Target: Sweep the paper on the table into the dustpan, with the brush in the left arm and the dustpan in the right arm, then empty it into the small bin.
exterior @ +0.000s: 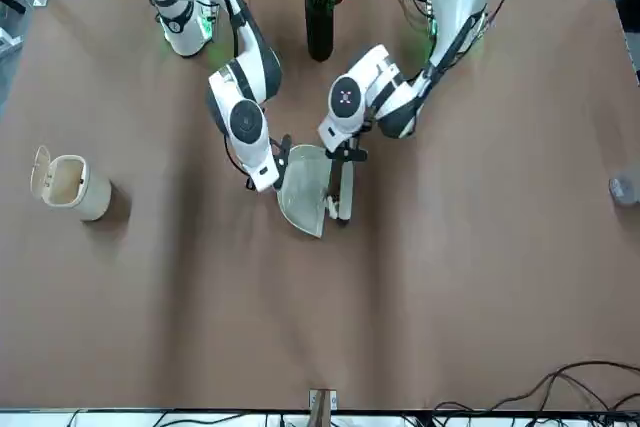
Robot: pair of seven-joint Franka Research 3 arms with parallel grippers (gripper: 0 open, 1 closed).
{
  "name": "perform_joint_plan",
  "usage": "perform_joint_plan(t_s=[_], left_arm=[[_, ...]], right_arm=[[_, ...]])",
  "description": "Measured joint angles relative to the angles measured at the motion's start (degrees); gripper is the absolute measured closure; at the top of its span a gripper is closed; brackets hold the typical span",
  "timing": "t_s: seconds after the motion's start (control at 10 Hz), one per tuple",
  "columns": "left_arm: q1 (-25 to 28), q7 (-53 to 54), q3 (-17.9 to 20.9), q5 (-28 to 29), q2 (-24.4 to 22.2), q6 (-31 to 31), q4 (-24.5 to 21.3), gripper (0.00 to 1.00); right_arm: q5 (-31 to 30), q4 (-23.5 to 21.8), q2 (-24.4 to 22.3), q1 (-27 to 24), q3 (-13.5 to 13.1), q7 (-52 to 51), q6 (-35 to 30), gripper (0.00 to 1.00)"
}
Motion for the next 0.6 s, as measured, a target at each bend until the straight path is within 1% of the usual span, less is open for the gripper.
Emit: perform_joint_plan(t_s=[0.2,0.3,0.6], left_arm=[[-4.5,-3.2,1.5,0.3,2.7,0.0,4.5,0.73],[-6.0,-4.1,2.3,0.3,3.2,0.0,6.2,0.73],[-6.8,-4.5,2.4,0.3,3.1,0.0,10.6,0.73]], right_arm=[[0.0,0.2,0.1,0.3,0.0,0.3,-0.1,0.67],[0.0,0.3,0.1,0.5,0.0,0.7,-0.1,0.67],[0.0,0.4,0.2,0.5,-0.2,1.1,-1.0,0.67]])
